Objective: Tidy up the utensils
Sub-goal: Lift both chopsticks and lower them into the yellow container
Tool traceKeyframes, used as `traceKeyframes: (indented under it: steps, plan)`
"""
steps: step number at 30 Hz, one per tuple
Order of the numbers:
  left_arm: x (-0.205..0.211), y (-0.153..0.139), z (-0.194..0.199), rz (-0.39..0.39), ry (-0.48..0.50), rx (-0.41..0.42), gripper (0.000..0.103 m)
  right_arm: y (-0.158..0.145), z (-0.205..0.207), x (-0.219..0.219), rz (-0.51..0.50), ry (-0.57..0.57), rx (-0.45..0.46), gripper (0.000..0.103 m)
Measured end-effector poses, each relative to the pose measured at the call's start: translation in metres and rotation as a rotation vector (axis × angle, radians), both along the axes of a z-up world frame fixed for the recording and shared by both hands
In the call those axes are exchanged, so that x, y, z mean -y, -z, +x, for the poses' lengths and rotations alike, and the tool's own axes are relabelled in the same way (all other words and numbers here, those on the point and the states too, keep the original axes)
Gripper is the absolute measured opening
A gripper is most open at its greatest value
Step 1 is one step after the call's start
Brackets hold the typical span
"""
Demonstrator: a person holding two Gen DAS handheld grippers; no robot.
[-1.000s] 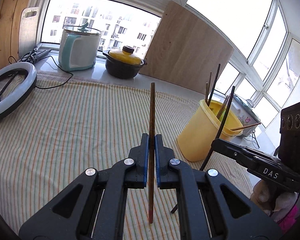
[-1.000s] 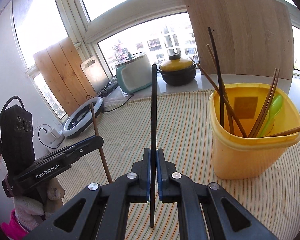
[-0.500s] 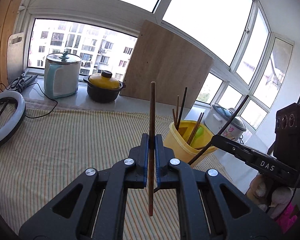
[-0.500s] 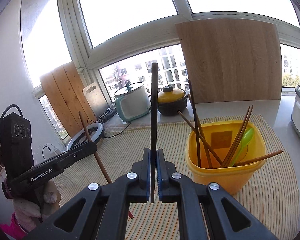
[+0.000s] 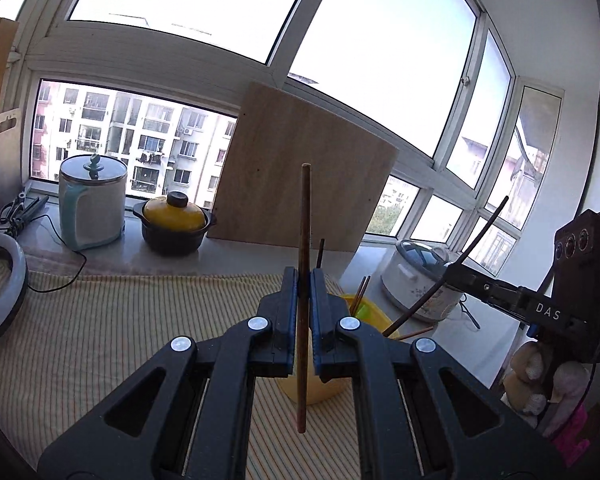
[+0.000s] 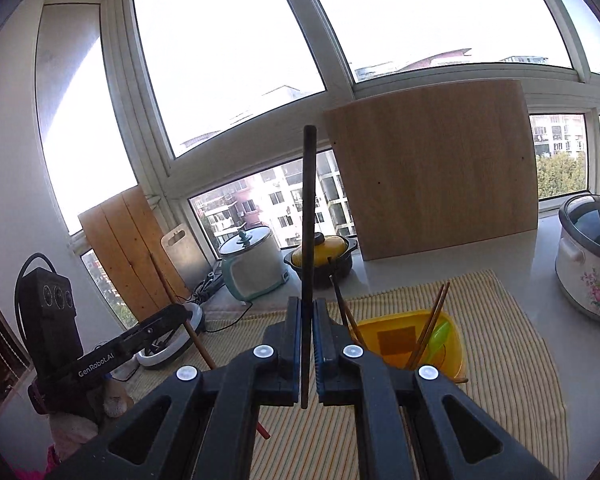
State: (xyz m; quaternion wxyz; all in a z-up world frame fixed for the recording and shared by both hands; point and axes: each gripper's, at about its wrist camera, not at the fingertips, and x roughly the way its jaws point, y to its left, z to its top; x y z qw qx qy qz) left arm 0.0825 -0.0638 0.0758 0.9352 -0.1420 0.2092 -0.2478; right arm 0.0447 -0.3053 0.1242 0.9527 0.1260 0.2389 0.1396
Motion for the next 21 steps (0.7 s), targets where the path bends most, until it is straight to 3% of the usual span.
traceKeyframes:
  steps: [8, 21]
  plan:
    - [0.024, -0.023, 0.011, 0.018, 0.018, 0.063, 0.004, -0.018, 0.009, 0.02, -0.046, 0.076, 0.042, 0.003]
    - [0.065, -0.034, 0.037, 0.046, 0.022, 0.117, 0.004, -0.006, 0.021, 0.043, -0.156, 0.178, 0.015, 0.003]
